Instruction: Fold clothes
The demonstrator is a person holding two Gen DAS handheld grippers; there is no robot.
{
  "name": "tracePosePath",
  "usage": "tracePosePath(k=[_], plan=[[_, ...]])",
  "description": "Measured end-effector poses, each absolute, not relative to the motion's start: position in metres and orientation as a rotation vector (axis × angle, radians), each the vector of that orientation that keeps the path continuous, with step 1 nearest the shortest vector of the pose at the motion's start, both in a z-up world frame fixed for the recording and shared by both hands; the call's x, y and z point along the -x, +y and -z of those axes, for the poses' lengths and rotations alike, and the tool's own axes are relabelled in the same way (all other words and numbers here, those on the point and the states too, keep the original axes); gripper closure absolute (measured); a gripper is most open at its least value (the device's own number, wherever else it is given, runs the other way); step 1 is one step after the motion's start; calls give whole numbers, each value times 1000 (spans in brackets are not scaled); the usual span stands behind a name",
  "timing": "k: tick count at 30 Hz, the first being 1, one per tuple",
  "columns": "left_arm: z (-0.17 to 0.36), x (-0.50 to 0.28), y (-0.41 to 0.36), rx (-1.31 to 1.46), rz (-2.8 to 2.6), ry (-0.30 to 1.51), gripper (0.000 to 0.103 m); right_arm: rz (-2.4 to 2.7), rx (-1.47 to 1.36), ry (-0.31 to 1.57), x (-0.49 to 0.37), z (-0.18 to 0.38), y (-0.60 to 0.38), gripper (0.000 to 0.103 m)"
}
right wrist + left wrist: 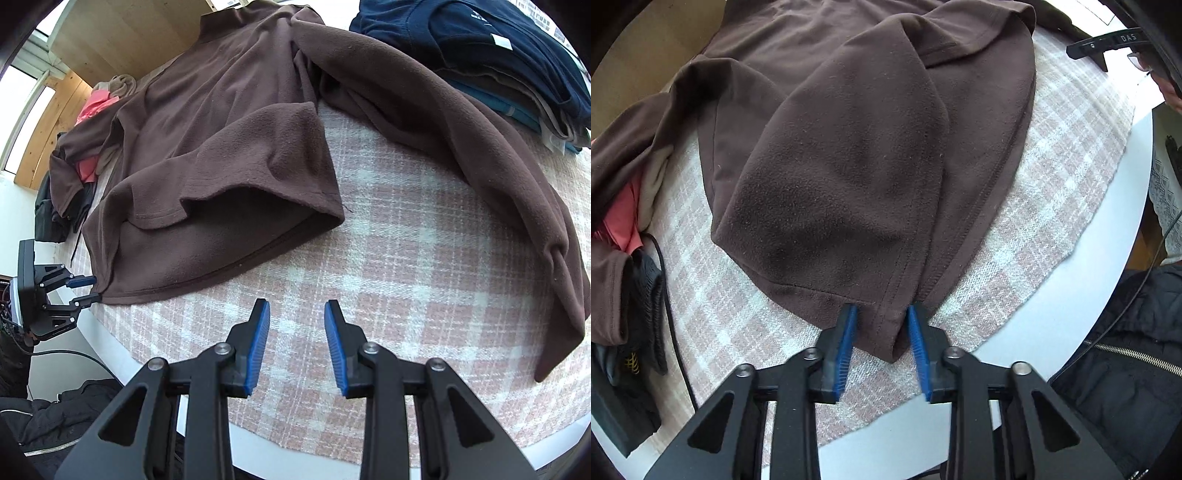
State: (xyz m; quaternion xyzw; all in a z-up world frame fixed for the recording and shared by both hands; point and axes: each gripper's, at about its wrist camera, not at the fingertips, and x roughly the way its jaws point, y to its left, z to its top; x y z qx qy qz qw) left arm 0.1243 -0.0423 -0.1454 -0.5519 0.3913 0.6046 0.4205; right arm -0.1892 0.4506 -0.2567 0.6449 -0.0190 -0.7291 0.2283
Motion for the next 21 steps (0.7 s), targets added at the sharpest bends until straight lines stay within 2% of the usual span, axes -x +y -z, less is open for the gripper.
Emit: tracePosePath(k=[6,13,15,21], plan=[[142,-117,-52,1415,-1547,910,91,1996,-1786,-49,192,259,451,73],[134,-127,-48,1351,-1582,973,86,2014,-1784,21,194,259,449,73],[134,-125,-48,1354,-1583,968,92,2035,-1783,82,194,259,449,73],[118,-109,-67,1379,-1619,845,96,2092,-1700,53,205,256,449,73]])
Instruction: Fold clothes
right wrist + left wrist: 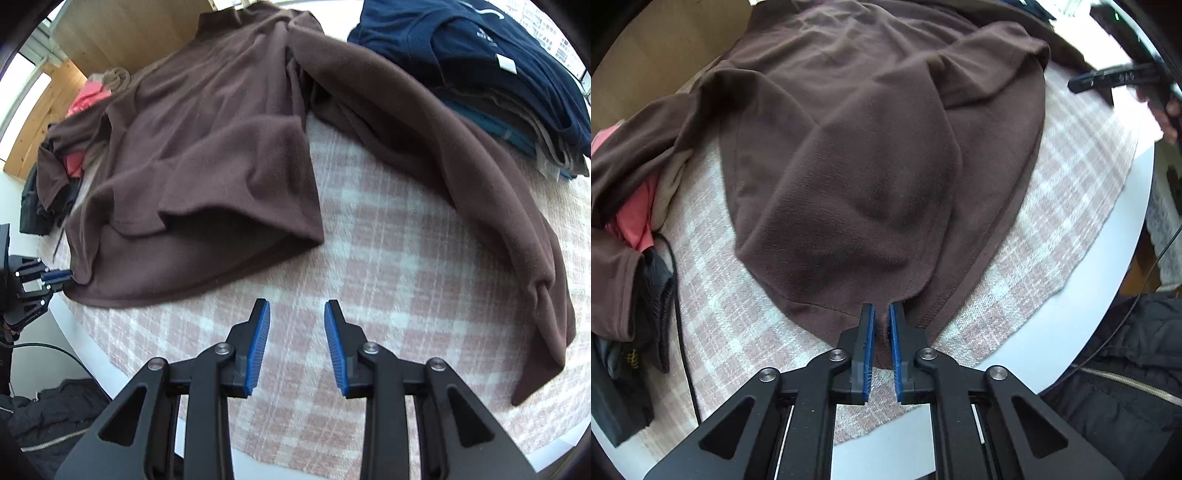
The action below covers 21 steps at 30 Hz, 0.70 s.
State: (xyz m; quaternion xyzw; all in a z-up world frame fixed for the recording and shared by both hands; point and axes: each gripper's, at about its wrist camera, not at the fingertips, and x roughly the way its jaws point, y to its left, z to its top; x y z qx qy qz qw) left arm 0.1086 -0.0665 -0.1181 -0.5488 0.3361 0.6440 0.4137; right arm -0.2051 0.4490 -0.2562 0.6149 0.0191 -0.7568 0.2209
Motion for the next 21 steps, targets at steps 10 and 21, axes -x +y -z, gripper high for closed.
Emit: tracePosePath(k=[10,21], plan=[[89,-68,-112,1430,-1744,684,97,2166,-1598,108,235,268,434,73],[70,-45,-82,1448,-1864,506,98,2121,-1597,125,229,252,424,98]])
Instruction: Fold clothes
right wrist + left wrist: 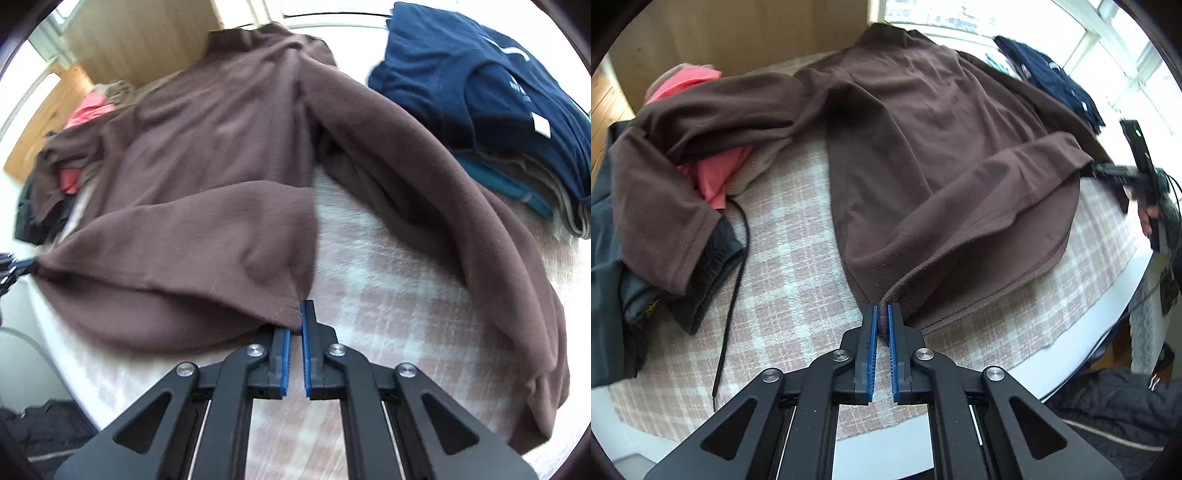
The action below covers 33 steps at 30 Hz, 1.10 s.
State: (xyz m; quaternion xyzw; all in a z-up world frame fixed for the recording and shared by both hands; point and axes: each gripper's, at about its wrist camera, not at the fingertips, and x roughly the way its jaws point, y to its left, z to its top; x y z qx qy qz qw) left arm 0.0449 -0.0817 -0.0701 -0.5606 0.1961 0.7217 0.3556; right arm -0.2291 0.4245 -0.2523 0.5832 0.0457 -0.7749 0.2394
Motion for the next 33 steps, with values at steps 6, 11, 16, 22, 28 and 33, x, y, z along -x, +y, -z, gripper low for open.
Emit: tracePosePath(k=[6,11,16,22,28,33], plan=[[69,-28,-96,1384,-1996,358,98,2094,-1546,209,180,188,420,98],[71,-44,-134,1382,-2056,176,98,2056,-1604,200,127,175,431,98],[104,-55,-176,1501,-2100,90,103,1971,-1760,148,87,218,445,100],[148,-48,-188,1607,-2067,87,103,1818,-2003,253,75,271,448,100],[128,-54,-151,1496,-2014,238,103,1938,-1792,292,105,181,433,83],[111,-23,-112,1388,-2016,392,103,2024,-1547,347,164,124,362,61]])
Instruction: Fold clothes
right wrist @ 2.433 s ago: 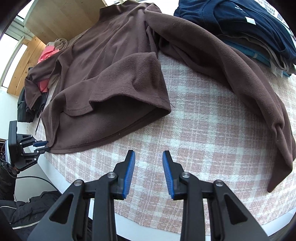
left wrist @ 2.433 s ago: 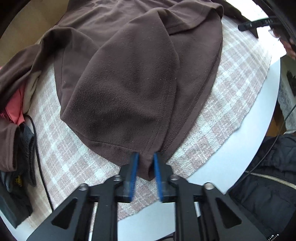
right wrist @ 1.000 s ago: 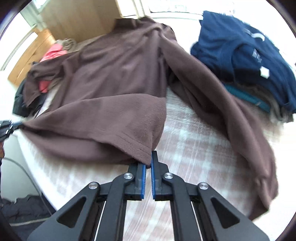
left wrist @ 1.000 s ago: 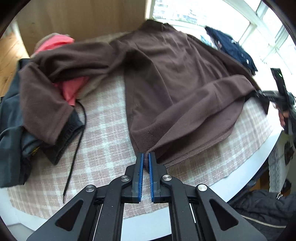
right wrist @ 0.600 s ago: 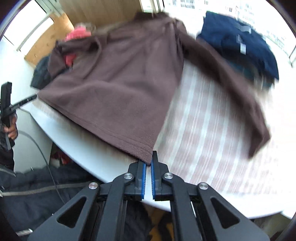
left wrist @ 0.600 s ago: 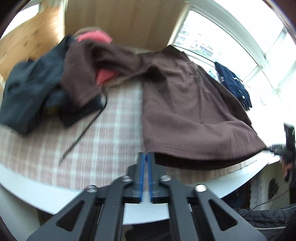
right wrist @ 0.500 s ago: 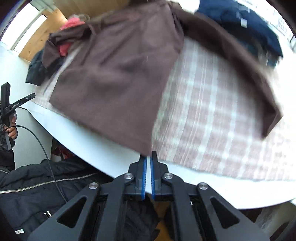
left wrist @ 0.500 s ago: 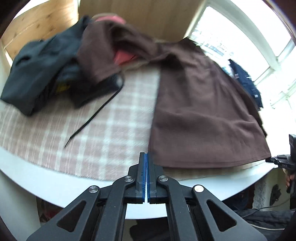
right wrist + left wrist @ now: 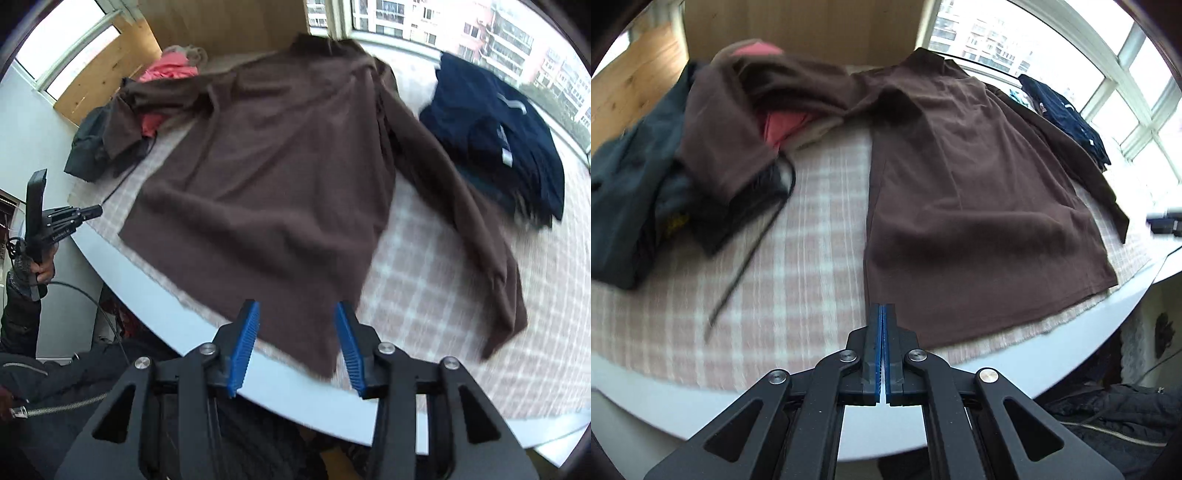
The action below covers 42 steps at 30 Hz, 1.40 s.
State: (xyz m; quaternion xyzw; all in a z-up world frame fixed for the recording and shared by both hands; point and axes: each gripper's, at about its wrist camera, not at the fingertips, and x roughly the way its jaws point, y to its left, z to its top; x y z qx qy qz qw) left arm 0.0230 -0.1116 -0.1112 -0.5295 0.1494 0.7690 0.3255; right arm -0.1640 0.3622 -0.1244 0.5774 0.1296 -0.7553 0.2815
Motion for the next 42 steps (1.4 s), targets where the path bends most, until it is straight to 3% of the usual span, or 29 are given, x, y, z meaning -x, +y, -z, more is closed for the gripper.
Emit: tracePosePath(k=[5,11,17,27,28,30,32,38,42], plan=[[88,32,-71,1273,-2000,514,89,2070,-1449,425,221,116,295,61],[74,108,-9,1226,-1919,591,77,2096,-1509,265,295,140,268,61],[99,193,62,1236,-1869,777,69,2147,-1593,324,365,182,255,61],[172,240,83,1330,-1711,1049,68,2068,-1800,298,430,258,279,61],[175,241,83,1330,-1711,1061,70,2062,-1808,295,432,262,280,61],[177,243,80,1330,-1716,1061,91,2054,-1810,309,434,265,279,61],[169,246,77,1335,-1736,1017,97,2046,-1814,339,435,268,278,61],[133,276,56,1338,-1811,874,96,2036,-1818,433,433,273,272,61],[141,303,35,1453,-1855,839,85,2046,-1816,421,433,272,273,61]])
